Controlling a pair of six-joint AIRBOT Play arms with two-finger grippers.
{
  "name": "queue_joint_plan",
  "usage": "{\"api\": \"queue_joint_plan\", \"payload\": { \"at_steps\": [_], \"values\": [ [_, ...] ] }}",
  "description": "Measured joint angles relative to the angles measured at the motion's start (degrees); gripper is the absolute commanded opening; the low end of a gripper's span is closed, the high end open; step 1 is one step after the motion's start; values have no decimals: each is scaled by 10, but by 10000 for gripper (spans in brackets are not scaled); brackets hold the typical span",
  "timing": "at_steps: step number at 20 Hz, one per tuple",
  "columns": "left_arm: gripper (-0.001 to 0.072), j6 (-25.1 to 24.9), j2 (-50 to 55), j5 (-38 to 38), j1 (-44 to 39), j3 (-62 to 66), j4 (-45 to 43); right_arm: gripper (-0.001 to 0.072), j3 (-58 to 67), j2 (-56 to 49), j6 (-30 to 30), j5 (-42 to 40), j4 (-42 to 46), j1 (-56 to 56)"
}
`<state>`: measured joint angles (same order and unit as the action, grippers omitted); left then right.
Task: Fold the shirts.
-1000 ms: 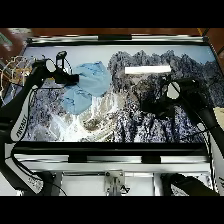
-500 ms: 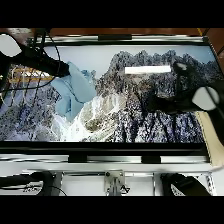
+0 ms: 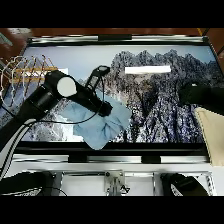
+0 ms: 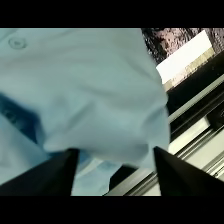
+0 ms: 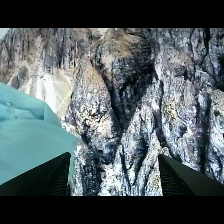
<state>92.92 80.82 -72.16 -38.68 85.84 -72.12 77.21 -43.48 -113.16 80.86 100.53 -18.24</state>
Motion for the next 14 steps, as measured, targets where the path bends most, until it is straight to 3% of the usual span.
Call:
{"api": "queue_joint_plan", "payload": {
  "at_steps": [4, 8, 14],
  "values": [
    [639, 14, -27, -12, 50, -22, -7, 665, 6, -24, 9, 15, 13, 0],
    [641, 10, -62, -25, 183, -29, -10, 665, 7, -96, 29, 14, 6, 0],
    [641, -46, -16, -40, 332, -49, -10, 665, 7, -268, 74, -44, -132, 0]
  ]
}}
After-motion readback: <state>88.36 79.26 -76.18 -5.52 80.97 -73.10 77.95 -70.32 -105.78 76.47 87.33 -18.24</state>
